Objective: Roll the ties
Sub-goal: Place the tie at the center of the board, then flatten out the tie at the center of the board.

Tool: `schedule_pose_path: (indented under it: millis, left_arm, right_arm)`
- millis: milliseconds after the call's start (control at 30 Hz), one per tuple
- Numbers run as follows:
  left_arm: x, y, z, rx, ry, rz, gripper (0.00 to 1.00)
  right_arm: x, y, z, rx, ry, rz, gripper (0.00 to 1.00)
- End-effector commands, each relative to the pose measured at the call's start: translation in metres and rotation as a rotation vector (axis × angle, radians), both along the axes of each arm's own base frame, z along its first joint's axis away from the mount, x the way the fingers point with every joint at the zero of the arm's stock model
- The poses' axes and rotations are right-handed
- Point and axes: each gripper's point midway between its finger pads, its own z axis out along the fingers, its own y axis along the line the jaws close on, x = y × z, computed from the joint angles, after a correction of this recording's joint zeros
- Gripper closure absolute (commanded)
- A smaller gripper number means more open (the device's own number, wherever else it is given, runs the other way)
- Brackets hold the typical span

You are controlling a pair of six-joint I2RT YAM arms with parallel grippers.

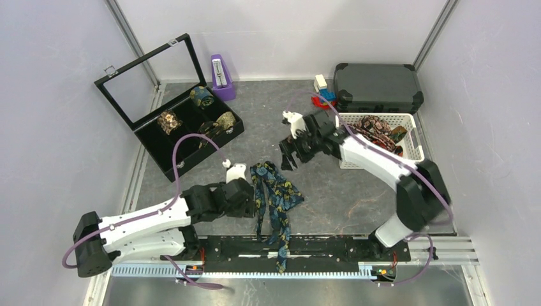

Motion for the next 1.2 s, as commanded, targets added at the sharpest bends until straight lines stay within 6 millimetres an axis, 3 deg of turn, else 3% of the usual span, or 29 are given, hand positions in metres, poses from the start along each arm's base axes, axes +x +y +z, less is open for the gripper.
schedule_pose_path:
  millis: [0, 133, 233, 400, 733, 900, 1167]
  left_arm:
    - [-0.008, -0.027, 0.001, -0.081, -0.027, 0.008, 0.25]
    - [-0.021, -0.049, -0.007, -0.112, -0.012, -0.044, 0.24]
    - [-0.025, -0.057, -0.018, -0.1, 0.005, -0.048, 0.24]
    - [-0.031, -0.07, -0.032, -0.079, 0.023, -0.072, 0.24]
    - [-0.051, -0.09, -0.04, -0.054, 0.05, -0.147, 0.25]
    - [-0.062, -0.091, -0.041, 0.007, 0.055, -0.172, 0.25]
    - [-0.069, -0.094, -0.026, 0.045, 0.03, -0.197, 0.08]
  right_arm:
    - [-0.019, -0.023, 0.005, 0.062, -0.088, -0.122, 0.08]
    - [-0.067, -0.033, -0.021, 0.206, -0.053, -0.103, 0.08]
    - [-0.089, -0.032, -0.033, 0.282, -0.028, -0.07, 0.08]
    - [-0.1, -0.027, -0.037, 0.356, -0.025, -0.031, 0.07]
    - [-0.112, -0.019, -0.032, 0.426, -0.021, 0.032, 0.21]
    - [-0.124, -0.012, -0.036, 0.447, 0.034, 0.067, 0.3]
    - [-0.142, -0.003, -0.04, 0.431, 0.053, 0.108, 0.28]
